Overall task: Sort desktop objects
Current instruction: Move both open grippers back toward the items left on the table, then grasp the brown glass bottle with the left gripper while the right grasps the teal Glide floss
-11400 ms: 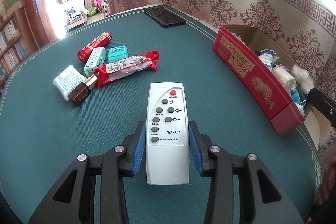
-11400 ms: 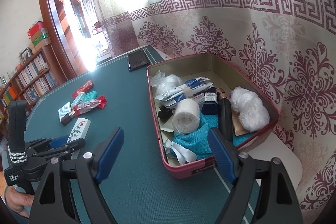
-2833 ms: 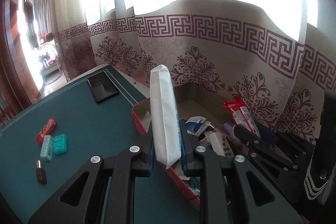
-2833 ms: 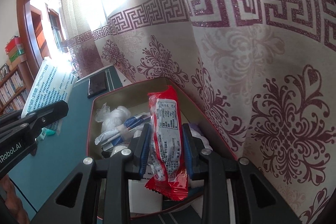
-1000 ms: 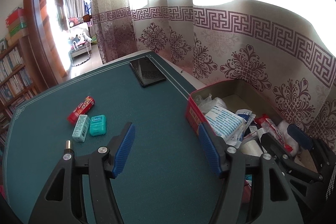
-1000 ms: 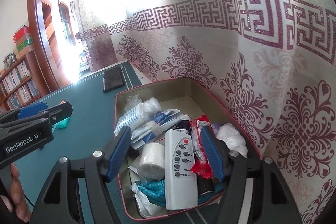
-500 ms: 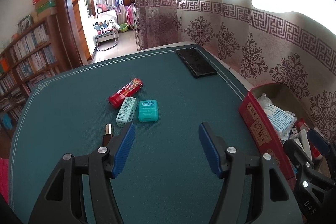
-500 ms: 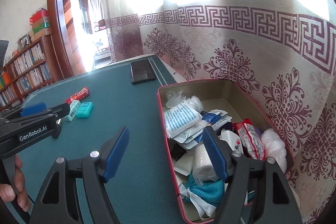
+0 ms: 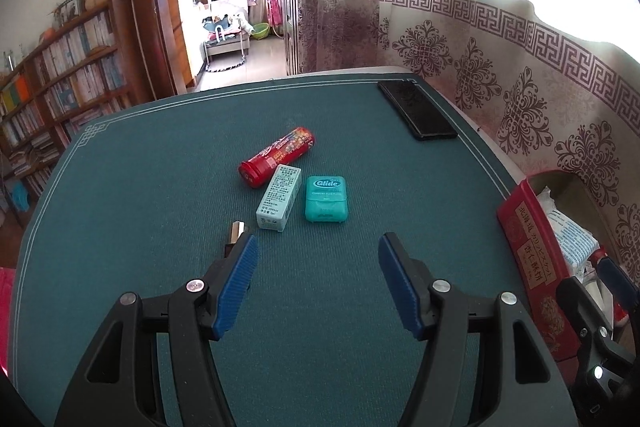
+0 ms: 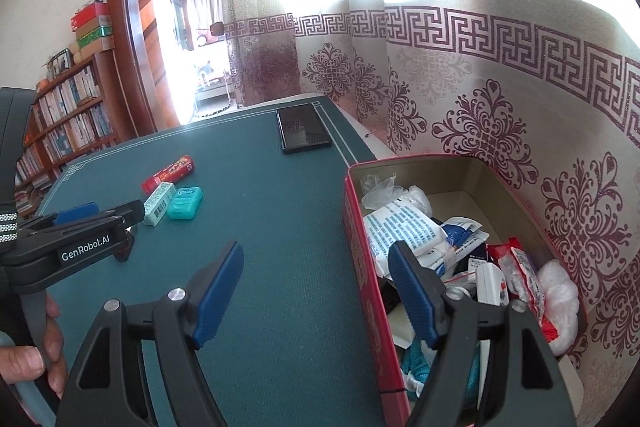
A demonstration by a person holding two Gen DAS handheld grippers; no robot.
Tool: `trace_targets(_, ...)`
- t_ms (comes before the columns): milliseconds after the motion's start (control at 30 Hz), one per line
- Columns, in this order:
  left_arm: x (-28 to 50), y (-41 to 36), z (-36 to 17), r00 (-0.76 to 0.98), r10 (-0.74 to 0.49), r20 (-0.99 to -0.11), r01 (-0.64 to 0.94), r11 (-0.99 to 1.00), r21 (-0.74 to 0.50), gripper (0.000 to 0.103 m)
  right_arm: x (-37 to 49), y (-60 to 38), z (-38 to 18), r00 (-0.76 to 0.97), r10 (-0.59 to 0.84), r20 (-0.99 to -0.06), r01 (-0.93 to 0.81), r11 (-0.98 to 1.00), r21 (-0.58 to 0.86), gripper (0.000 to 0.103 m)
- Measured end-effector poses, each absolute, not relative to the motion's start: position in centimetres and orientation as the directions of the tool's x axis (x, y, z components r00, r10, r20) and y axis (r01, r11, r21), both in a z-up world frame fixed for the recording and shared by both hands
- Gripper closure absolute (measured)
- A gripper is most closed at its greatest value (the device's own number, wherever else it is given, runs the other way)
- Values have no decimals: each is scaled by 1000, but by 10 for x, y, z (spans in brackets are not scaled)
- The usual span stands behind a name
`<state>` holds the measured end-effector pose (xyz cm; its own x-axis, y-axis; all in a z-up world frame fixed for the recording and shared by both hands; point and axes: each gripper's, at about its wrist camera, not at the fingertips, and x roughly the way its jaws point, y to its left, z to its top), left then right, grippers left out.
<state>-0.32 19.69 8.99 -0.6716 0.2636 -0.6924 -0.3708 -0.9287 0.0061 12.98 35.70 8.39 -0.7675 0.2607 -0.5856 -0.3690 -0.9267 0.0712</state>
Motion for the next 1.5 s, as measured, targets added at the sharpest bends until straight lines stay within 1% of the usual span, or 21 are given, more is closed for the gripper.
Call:
trace_targets(400, -21, 183, 78, -654, 232, -720, -318, -948, -17, 36, 98, 333, 85, -772, 225, -594, -291, -957, 16, 24)
trace_targets(600, -29, 176, 71, -651, 211, -729, -294, -956, -14, 36, 75, 325, 80, -764, 194, -615, -248, -969, 2, 24)
trace_targets(933, -60, 152, 50, -601, 168, -781, -219, -975, -41, 36, 46, 317, 63, -739, 162, -654, -219, -976, 6, 24)
trace_targets(1100, -78, 127, 43, -571, 189, -799, -167, -980, -113, 36, 36, 312, 55, -730, 149, -667, -199, -980, 0, 24)
trace_targets(1267, -85, 116, 35, -536, 241, -809, -156, -970, -186, 36, 31, 308, 47, -721, 130, -680, -191, -981, 16, 24)
trace_targets(1333, -85, 116, 33, -537, 227, -812, -147, -974, -175, 36, 31, 308, 44, -718, 125, -685, -191, -981, 21, 24)
trace_targets(1500, -86, 117, 31, -541, 238, -807, -152, -971, -184, 36, 33, 309, 41, -716, 117, -688, -194, -980, 35, 24)
